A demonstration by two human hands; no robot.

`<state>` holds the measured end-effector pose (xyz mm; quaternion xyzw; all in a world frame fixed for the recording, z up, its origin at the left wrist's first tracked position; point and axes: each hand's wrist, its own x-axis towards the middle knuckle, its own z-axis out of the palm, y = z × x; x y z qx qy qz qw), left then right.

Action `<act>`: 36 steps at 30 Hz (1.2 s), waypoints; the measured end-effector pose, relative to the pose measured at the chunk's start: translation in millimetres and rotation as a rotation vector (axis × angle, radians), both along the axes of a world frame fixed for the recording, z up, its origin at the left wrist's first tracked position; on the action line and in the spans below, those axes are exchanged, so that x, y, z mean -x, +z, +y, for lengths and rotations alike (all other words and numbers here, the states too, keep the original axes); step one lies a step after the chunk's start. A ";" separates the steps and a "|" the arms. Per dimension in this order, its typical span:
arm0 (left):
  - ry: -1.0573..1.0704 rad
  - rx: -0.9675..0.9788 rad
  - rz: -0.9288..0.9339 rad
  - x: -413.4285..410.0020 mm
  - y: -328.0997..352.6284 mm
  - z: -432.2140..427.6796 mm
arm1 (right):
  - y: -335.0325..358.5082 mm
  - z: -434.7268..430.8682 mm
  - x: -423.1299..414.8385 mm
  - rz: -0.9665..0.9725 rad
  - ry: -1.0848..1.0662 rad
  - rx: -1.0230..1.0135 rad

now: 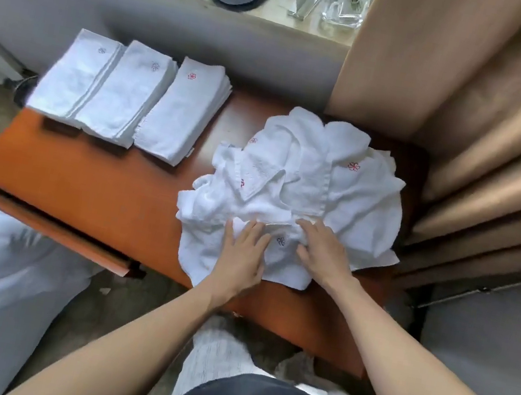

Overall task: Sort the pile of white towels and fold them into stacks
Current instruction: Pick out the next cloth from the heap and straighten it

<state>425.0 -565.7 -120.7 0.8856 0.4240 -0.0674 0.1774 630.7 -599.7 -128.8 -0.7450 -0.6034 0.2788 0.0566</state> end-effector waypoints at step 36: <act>0.447 0.063 -0.817 -173.8 189.4 -10.3 | 162.7 -75.4 -186.8 0.618 -0.243 -0.304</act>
